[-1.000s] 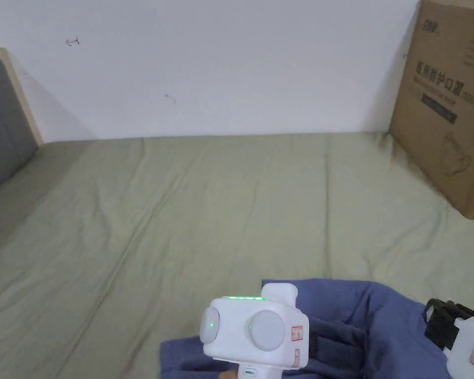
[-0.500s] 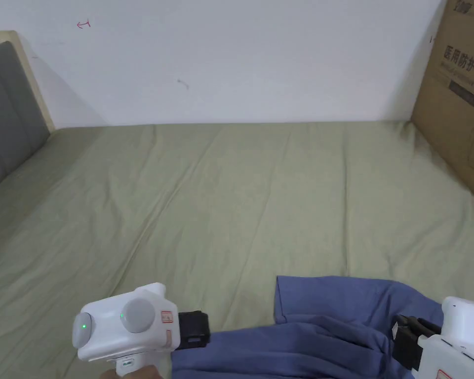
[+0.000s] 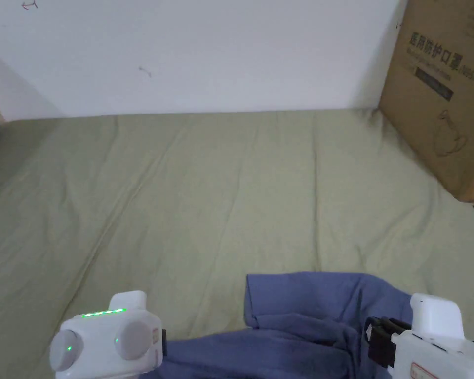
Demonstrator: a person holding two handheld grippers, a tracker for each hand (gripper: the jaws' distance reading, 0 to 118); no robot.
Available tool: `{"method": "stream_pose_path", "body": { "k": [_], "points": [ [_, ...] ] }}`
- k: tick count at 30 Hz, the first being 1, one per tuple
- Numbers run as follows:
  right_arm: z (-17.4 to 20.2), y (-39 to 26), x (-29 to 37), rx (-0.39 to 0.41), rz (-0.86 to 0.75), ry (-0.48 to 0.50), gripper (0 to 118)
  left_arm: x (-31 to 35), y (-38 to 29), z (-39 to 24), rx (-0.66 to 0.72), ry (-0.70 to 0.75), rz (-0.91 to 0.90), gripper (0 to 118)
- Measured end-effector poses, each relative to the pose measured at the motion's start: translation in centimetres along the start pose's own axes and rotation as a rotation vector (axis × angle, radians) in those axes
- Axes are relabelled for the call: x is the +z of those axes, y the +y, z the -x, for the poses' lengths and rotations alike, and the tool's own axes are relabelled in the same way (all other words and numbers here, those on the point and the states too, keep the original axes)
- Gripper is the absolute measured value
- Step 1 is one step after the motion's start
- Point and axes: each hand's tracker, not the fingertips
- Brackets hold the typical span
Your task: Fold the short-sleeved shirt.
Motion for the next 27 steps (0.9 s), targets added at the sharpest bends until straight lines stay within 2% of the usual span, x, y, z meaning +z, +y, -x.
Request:
{"method": "stream_pose_path", "body": {
  "k": [1, 3, 4, 5, 6, 7, 9, 11, 13, 15, 16, 17, 19, 22, 23, 24, 27],
  "points": [
    [-0.3, 1.1, -0.4, 0.004, 0.012, 0.045, 0, 0.4, 0.1, 0.2, 0.009, -0.036, -0.001, 2],
    [-1.1, 3.7, -2.0, 0.058, -0.006, 0.073, 1, 1.3, 0.5, 0.7, 0.048, -0.086, -0.004, 2],
    [-1.2, 5.3, -3.2, 0.098, 0.007, 0.068, 14, 1.5, 0.4, 0.9, 0.053, -0.074, -0.017, 2],
    [-1.4, 6.6, -4.5, 0.132, 0.027, 0.052, 55, 1.9, 0.6, 1.0, 0.043, -0.066, -0.023, 2],
    [-1.2, 8.1, -6.4, 0.167, 0.052, 0.034, 85, 2.2, 0.8, 1.2, 0.035, -0.065, -0.033, 2],
    [-1.3, 9.1, -8.5, 0.221, 0.096, -0.001, 95, 2.4, 1.0, 1.4, 0.035, -0.072, -0.04, 2],
    [-2.0, 10.6, -12.6, 0.321, 0.154, -0.03, 94, 2.8, 1.1, 1.4, 0.043, -0.089, -0.039, 2],
    [-2.9, 11.1, -16.5, 0.367, 0.245, -0.113, 94, 2.6, 1.3, 1.5, 0.043, -0.099, -0.039, 2],
    [-3.9, 10.5, -19.9, 0.392, 0.351, -0.133, 94, 2.2, 1.4, 1.5, 0.044, -0.098, -0.027, 2],
    [-3.9, 8.8, -21.8, 0.368, 0.494, -0.089, 93, 1.7, 1.5, 1.8, 0.053, -0.101, -0.013, 2],
    [-4.1, 8.3, -22.0, 0.348, 0.485, -0.08, 93, 1.6, 1.5, 1.8, 0.057, -0.104, -0.012, 2],
    [-4.2, 8.7, -21.4, 0.351, 0.398, -0.076, 93, 1.5, 1.6, 2.0, 0.061, -0.11, -0.008, 2],
    [-4.6, 9.6, -21.1, 0.332, 0.446, -0.071, 91, 1.6, 1.8, 2.0, 0.062, -0.11, -0.006, 2],
    [-5.8, 10.5, -21.5, 0.365, 0.432, -0.073, 58, 2.2, 2.2, 1.8, 0.044, -0.102, -0.02, 2],
    [-5.7, 10.7, -21.2, 0.36, 0.428, -0.063, 22, 2.5, 2.3, 1.7, 0.038, -0.103, -0.032, 2],
    [-5.5, 10.6, -21.0, 0.357, 0.419, -0.064, 1, 2.9, 2.4, 1.7, 0.035, -0.104, -0.037, 2],
    [-5.1, 10.1, -20.6, 0.367, 0.399, -0.096, 1, 4.1, 2.7, 1.8, 0.019, -0.099, -0.055, 2]
  ]
}}
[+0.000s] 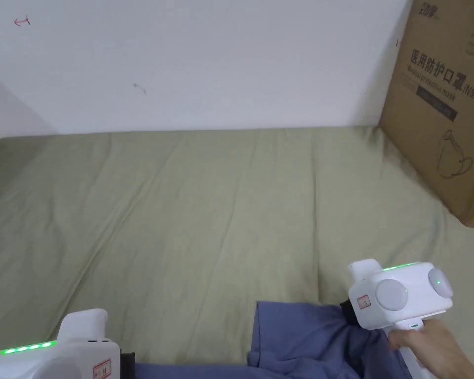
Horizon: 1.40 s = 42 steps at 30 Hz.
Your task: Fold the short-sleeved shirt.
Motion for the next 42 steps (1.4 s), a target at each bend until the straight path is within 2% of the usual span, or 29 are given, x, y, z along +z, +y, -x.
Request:
{"method": "stream_pose_path", "body": {
  "k": [1, 5, 6, 7, 10, 11, 12, 16, 18, 22, 29, 38, 42],
  "points": [
    [-0.4, 0.1, 0.5, -0.006, 0.001, -0.002, 1, 0.5, 0.1, 0.1, -0.001, 0.0, -0.006, 2],
    [-3.0, 1.3, 4.0, -0.129, -0.102, 0.061, 1, 3.3, 1.2, 0.9, -0.009, 0.028, -0.073, 2],
    [-3.8, 1.8, 5.5, -0.156, -0.156, 0.051, 1, 4.2, 1.6, 1.2, -0.014, 0.054, -0.095, 2],
    [-2.7, 1.9, 8.6, -0.174, -0.182, 0.046, 1, 5.1, 2.1, 1.4, -0.023, 0.075, -0.121, 2],
    [-4.7, 3.3, 13.8, -0.232, -0.278, 0.076, 1, 8.0, 4.1, 2.1, -0.028, 0.101, -0.196, 2],
    [-3.1, 3.2, 17.3, -0.252, -0.306, 0.077, 1, 9.0, 4.7, 2.3, -0.028, 0.106, -0.225, 2],
    [-3.6, 3.6, 19.3, -0.279, -0.335, 0.076, 1, 10.0, 5.6, 2.6, -0.024, 0.107, -0.24, 2],
    [-4.8, 5.1, 26.6, -0.259, -0.458, 0.015, 1, 13.5, 9.0, 3.0, -0.017, 0.148, -0.331, 2],
    [-5.9, 6.3, 29.7, -0.282, -0.501, -0.008, 1, 15.1, 11.1, 3.1, -0.016, 0.136, -0.366, 2],
    [-7.2, 8.4, 34.7, -0.364, -0.607, 0.082, 1, 18.0, 14.8, 2.1, -0.038, 0.15, -0.431, 2],
    [-8.6, 14.6, 38.1, -0.395, -0.697, 0.137, 1, 22.0, 22.3, 0.6, -0.076, 0.205, -0.555, 2],
    [-9.8, 26.5, 41.3, -0.403, -0.798, 0.113, 1, 25.2, 34.8, 0.0, -0.087, 0.274, -0.703, 2],
    [-9.3, 31.0, 43.9, -0.426, -0.873, 0.13, 1, 26.5, 40.1, 0.2, -0.016, 0.283, -0.783, 2]
  ]
}}
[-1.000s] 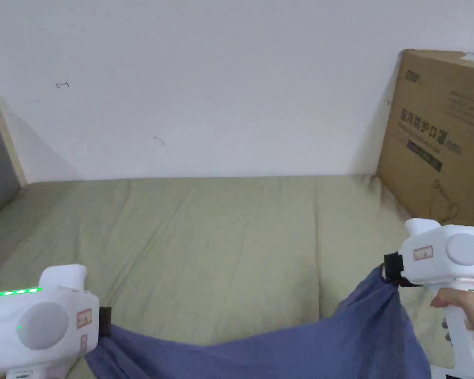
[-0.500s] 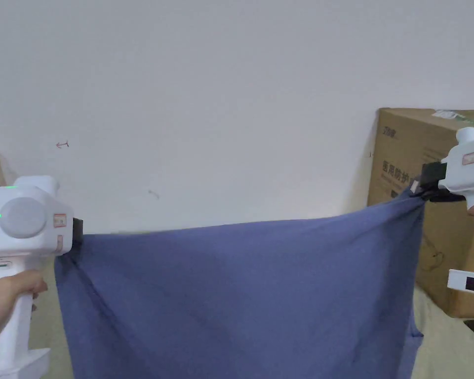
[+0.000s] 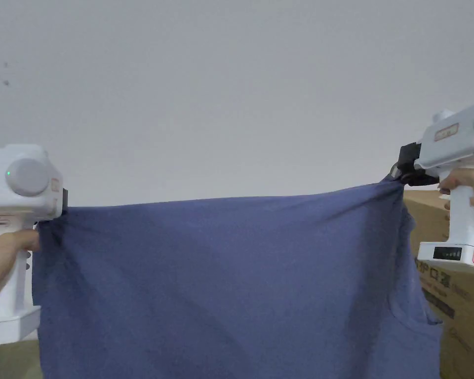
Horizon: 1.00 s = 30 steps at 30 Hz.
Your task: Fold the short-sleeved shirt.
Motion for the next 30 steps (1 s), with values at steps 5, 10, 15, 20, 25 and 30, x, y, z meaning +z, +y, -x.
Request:
{"method": "stream_pose_path", "body": {
  "k": [5, 10, 15, 20, 25, 30],
  "points": [
    [3.0, 3.7, -0.3, -0.005, -0.054, 0.005, 1, -2.3, 4.6, 0.4, -0.06, 0.018, -0.101, 2],
    [3.4, 4.1, -1.5, -0.003, -0.094, 0.02, 1, -4.1, 6.3, 0.1, -0.034, 0.037, -0.156, 2],
    [2.0, -0.5, -5.2, 0.027, -0.029, 0.013, 1, -8.0, 1.3, -1.6, -0.157, 0.119, -0.125, 2],
    [-2.4, -10.0, -11.7, -0.051, 0.16, -0.051, 1, -13.5, -10.1, -2.2, -0.103, 0.055, 0.097, 2],
    [-7.5, -23.7, -16.5, -0.092, 0.411, -0.149, 1, -19.0, -25.0, -3.6, -0.172, 0.061, 0.383, 2],
    [-12.1, -35.5, -17.4, -0.172, 0.614, -0.254, 1, -20.7, -35.9, -4.8, -0.168, 0.043, 0.596, 2]
  ]
}}
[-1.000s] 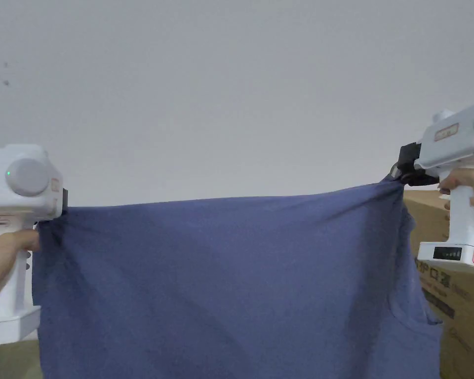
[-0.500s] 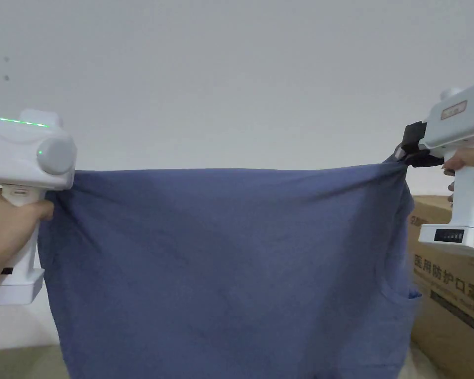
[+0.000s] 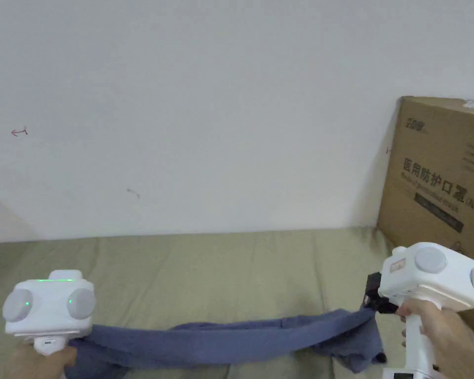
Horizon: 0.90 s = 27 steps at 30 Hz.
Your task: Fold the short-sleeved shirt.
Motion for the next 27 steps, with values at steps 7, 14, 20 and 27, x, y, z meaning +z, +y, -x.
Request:
{"method": "stream_pose_path", "body": {
  "k": [7, 14, 20, 27],
  "points": [
    [-6.5, -6.1, -3.1, -0.122, 0.107, -0.021, 1, -2.1, -7.3, 0.9, -0.01, -0.007, 0.088, 2],
    [-9.4, -11.0, 2.9, -0.069, 0.112, 0.084, 1, 3.9, -13.7, 4.8, 0.012, -0.041, 0.051, 2],
    [-9.5, -19.8, 12.7, -0.039, 0.049, 0.086, 1, 11.7, -21.0, 7.9, -0.045, -0.059, 0.001, 2],
    [-11.3, -32.4, 21.2, 0.059, 0.034, 0.059, 1, 20.0, -32.1, 10.7, -0.081, -0.039, 0.001, 2]
  ]
}}
